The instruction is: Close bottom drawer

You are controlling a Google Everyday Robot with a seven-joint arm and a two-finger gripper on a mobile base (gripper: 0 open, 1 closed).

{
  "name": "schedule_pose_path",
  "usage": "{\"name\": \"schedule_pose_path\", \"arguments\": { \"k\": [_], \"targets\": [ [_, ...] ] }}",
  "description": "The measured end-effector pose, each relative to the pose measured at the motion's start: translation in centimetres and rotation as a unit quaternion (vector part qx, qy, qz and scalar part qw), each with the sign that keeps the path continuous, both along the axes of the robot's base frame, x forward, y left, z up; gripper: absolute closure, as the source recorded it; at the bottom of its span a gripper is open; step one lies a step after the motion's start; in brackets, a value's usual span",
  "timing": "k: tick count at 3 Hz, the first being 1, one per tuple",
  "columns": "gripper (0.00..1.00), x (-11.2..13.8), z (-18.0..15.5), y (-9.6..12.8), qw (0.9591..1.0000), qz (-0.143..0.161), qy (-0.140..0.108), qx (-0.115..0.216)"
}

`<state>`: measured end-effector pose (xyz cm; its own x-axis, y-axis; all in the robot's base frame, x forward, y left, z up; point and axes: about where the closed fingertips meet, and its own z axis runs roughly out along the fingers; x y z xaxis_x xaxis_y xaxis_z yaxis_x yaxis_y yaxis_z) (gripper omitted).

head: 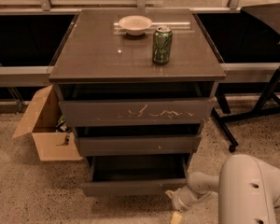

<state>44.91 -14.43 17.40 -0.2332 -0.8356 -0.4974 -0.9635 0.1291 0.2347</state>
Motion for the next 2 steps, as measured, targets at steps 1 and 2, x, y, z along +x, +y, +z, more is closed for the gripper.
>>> {"name": "schedule_pose_path", "arguments": {
  "k": [1, 2],
  "targets": [
    [0.00, 0.00, 0.00, 0.00, 1.0000, 0.000, 0.000, 0.000],
    [0.19, 0.49, -0.04, -0.09, 0.9997, 0.008, -0.021, -0.012]
  ]
}}
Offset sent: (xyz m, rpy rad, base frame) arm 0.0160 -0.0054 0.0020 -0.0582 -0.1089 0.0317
